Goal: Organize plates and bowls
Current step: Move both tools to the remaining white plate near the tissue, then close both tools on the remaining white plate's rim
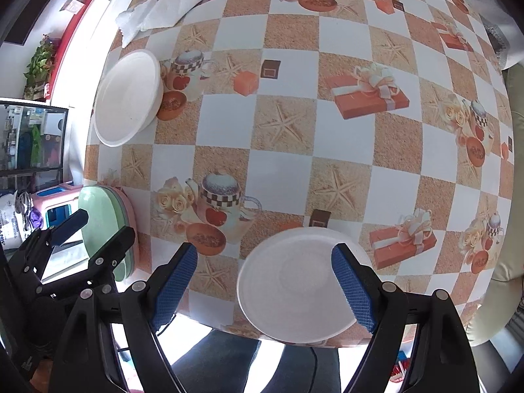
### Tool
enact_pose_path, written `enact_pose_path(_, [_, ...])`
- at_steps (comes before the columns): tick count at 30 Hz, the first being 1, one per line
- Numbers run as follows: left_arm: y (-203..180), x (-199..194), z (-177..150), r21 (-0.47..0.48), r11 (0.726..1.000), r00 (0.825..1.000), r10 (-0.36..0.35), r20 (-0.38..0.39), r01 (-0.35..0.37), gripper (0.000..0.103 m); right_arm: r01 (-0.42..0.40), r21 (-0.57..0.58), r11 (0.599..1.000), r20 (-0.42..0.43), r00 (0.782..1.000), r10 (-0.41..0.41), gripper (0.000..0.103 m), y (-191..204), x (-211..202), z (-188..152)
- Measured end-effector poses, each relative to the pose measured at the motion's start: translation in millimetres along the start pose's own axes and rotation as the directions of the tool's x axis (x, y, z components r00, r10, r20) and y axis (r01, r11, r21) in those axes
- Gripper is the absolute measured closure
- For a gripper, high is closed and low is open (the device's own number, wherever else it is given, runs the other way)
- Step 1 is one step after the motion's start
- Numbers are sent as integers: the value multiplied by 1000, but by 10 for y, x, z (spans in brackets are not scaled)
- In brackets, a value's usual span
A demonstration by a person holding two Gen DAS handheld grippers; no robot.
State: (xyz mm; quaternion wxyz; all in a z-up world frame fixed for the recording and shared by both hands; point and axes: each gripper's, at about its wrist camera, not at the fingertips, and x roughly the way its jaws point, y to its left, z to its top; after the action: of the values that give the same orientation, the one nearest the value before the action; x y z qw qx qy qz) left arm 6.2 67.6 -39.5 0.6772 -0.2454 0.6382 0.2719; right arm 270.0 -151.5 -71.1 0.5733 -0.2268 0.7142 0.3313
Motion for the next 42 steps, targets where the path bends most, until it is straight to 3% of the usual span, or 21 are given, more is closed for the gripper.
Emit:
enact_pose_path(9, [474,51,488,-88,995,998,49,41,-46,23,-10,-5,1000,1,1000,10,18,335,42,426])
enact_pose_path(21, [798,410,994,-145,985,995,99,23,-94,23,10,-3,1000,8,1000,-10,18,645,348,1017])
enact_pose_path(29, [882,705,1177,-137,984,993,114,-3,-113,23,5,-1,1000,-2,1000,-5,18,779,604,1290])
enact_pose_path(39, [851,954,1252,-113,983,989,141,-47,-146,23,-3,3,1000,26,1000,3,18,878,802,1397])
enact_pose_path(42, [829,990,1241,-111,987,992,114,-44,-119,32,-15,12,1000,24,1000,15,26,862,835,1397])
